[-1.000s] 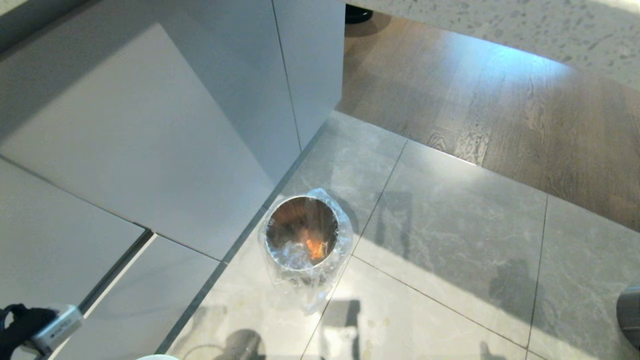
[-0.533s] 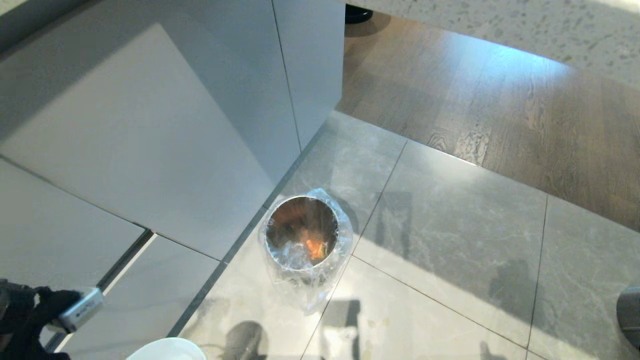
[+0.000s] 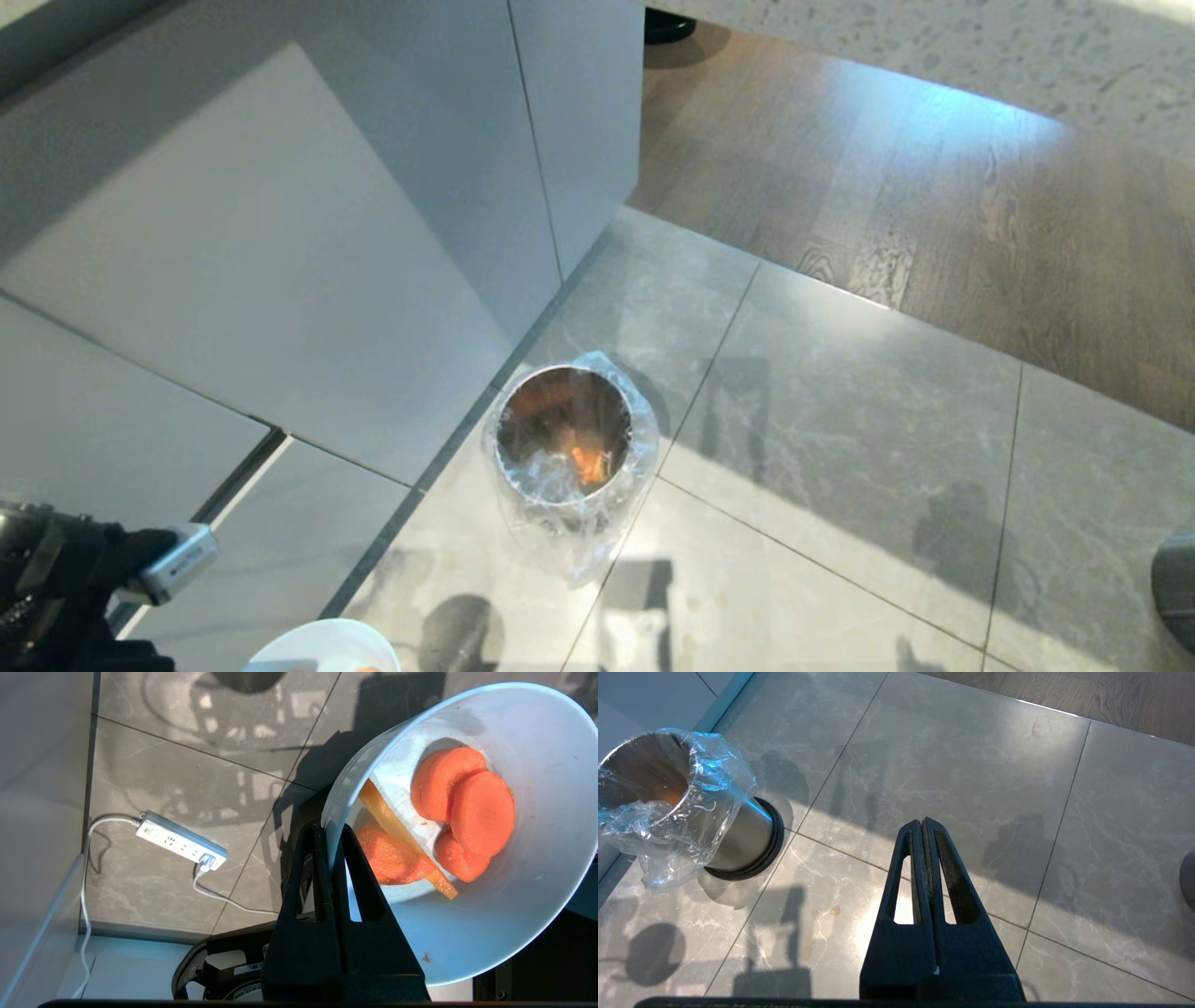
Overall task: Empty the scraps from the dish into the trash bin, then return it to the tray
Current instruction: Move the bowl over the trash can
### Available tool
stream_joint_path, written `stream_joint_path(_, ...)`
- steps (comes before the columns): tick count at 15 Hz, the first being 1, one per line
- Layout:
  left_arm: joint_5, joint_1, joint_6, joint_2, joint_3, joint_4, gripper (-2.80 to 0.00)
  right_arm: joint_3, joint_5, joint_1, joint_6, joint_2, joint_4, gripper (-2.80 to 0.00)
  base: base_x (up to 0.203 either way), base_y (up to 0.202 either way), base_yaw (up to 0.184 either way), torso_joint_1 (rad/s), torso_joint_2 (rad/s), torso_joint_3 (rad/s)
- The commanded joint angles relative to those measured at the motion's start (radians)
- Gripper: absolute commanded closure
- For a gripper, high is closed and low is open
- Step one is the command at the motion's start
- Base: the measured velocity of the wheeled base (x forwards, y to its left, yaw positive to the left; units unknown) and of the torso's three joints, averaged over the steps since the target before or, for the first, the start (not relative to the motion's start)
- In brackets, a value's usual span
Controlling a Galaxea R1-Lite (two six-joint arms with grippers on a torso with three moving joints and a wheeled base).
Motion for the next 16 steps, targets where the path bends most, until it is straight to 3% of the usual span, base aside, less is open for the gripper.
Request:
stream_joint_path(1,0.002,0.0,-0.001,0.007,0.0,0.003,0.0,0.0,0.001,0.0,0.0,0.0,-0.001,0.0,0.0,0.0,0.0,0.0,0.0,0.0)
stream_joint_path(16,0.008,0.002,-0.004,0.036,0.0,-0.047,0.0,0.0,-0.001,0.0,0.0,0.0,-0.001,0.0,0.0,0.0,0.0,0.0,0.0,0.0)
